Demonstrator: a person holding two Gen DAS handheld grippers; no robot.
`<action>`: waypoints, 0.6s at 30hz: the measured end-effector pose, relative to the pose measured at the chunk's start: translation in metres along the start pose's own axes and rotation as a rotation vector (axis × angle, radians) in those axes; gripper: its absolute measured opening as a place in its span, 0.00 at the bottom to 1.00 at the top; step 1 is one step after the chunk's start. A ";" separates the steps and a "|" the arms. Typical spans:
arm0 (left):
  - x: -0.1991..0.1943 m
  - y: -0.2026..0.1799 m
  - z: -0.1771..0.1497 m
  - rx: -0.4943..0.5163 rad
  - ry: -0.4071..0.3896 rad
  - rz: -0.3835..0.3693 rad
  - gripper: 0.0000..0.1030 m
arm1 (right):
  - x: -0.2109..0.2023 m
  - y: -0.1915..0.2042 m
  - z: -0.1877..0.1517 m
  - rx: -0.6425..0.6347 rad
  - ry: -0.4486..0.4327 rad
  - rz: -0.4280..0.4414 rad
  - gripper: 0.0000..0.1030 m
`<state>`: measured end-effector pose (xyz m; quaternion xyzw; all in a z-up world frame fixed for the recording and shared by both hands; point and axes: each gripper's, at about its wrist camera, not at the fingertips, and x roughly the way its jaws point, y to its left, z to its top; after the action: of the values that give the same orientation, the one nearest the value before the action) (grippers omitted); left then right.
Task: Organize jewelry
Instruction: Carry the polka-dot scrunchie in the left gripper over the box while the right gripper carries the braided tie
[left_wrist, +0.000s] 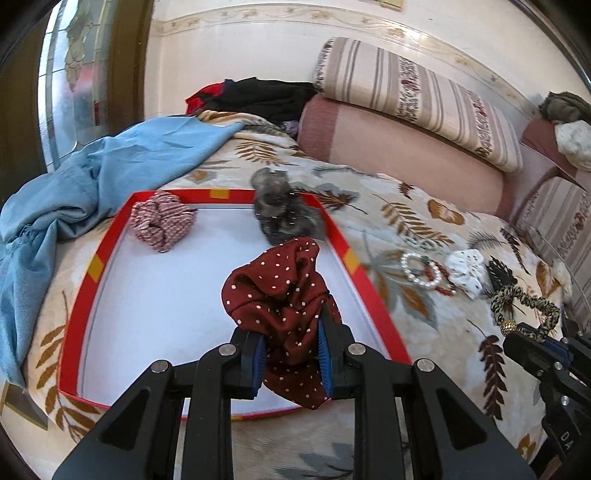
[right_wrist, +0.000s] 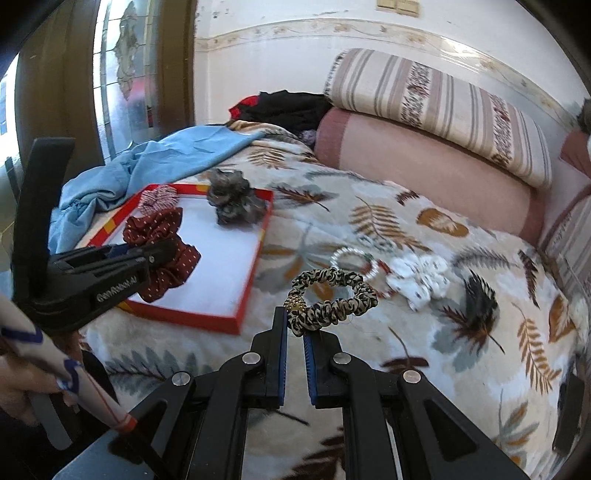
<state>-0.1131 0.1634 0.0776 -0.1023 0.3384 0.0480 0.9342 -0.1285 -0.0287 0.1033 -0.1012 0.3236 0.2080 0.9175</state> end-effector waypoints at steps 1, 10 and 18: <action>0.001 0.003 0.001 -0.006 0.000 0.008 0.21 | 0.002 0.005 0.004 -0.009 -0.003 0.006 0.09; 0.006 0.048 0.012 -0.080 0.009 0.063 0.21 | 0.019 0.043 0.037 -0.067 -0.018 0.074 0.09; 0.015 0.083 0.023 -0.125 0.028 0.099 0.21 | 0.041 0.075 0.062 -0.078 -0.018 0.127 0.09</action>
<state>-0.1004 0.2499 0.0721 -0.1442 0.3525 0.1139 0.9176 -0.0988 0.0709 0.1216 -0.1142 0.3128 0.2791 0.9007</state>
